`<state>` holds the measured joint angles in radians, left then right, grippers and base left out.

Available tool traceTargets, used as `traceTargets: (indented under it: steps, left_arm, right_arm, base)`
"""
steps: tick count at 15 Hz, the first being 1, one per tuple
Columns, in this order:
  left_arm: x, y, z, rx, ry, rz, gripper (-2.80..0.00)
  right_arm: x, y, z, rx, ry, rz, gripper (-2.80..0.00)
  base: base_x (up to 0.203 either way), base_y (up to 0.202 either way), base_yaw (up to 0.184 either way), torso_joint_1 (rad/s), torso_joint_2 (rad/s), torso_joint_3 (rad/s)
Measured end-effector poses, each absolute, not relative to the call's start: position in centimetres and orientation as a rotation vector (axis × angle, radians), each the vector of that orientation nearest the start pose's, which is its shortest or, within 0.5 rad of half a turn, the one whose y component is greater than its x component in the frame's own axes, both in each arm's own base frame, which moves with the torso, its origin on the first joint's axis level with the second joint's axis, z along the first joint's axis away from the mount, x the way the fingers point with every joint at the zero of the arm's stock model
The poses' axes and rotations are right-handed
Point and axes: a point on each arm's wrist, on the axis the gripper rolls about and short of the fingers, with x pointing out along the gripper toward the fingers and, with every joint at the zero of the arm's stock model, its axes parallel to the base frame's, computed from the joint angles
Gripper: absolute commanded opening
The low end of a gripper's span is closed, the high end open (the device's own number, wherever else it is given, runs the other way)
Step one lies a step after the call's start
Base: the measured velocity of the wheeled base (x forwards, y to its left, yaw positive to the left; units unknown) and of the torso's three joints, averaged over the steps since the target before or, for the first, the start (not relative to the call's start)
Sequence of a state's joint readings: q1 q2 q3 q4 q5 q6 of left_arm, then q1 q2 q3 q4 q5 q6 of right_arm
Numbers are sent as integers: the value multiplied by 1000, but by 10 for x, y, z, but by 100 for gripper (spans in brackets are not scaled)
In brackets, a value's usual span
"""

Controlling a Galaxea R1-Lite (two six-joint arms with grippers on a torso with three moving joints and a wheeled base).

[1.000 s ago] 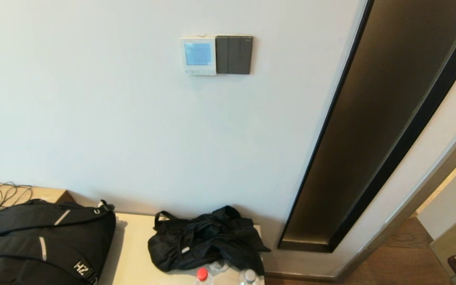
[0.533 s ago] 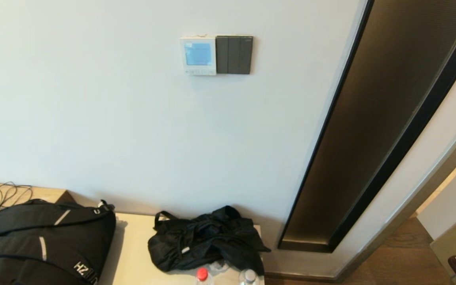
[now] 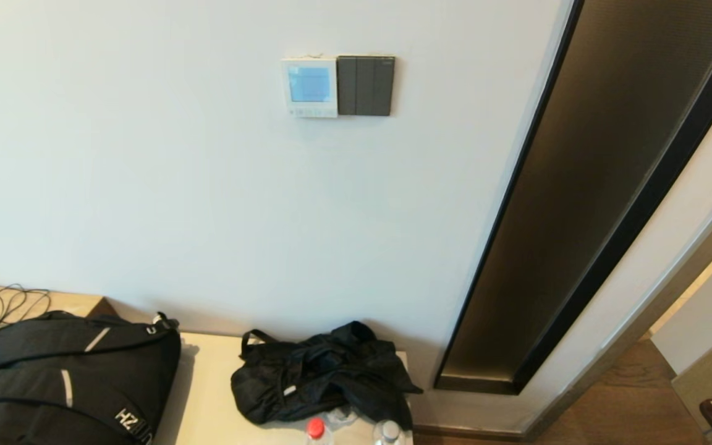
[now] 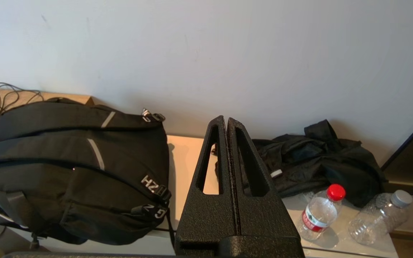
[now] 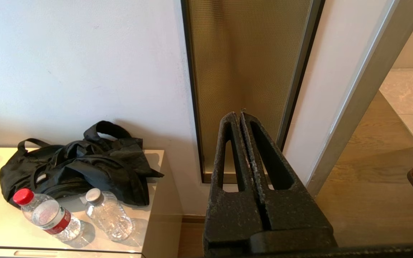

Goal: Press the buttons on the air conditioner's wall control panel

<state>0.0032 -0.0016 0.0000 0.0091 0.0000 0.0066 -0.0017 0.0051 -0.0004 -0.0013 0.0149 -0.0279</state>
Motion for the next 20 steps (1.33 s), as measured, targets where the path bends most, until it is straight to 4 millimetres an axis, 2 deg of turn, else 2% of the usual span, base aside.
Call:
traceTargets:
  steps: [20]
  left_arm:
    - [-23, 0, 75, -3, 6, 4, -280]
  right_arm:
    - [-22, 0, 76, -27, 4, 13, -280]
  base:
    - [0, 0, 0, 0, 0, 0]
